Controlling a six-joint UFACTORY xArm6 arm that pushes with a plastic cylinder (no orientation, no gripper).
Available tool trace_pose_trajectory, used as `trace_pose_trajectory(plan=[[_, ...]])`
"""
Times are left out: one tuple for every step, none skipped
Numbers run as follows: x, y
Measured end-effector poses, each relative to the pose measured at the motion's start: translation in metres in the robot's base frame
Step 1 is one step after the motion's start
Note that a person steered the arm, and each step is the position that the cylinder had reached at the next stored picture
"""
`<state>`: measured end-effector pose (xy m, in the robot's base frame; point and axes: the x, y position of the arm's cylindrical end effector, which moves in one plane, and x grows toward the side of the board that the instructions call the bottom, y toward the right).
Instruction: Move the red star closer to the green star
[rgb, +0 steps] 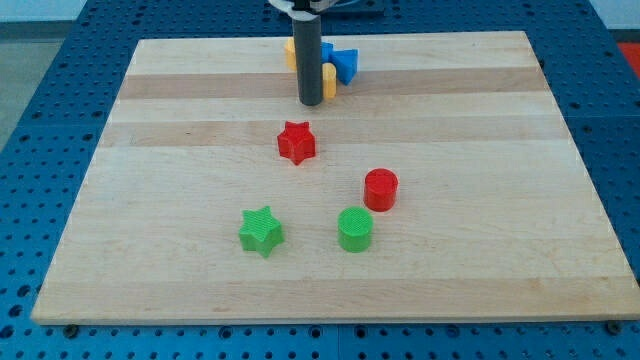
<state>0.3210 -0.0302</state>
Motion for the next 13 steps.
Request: trace_pose_trajectory(plan=[[-0.014, 0.0], [-0.023, 0.0], [-0.023, 0.0], [-0.016, 0.0], [0.025, 0.0], [0.052, -0.013], [0.068, -0.021], [0.091, -0.02], [0.124, -0.02], [0.158, -0.02], [0.179, -0.02], [0.179, -0.02], [0.177, -0.028]])
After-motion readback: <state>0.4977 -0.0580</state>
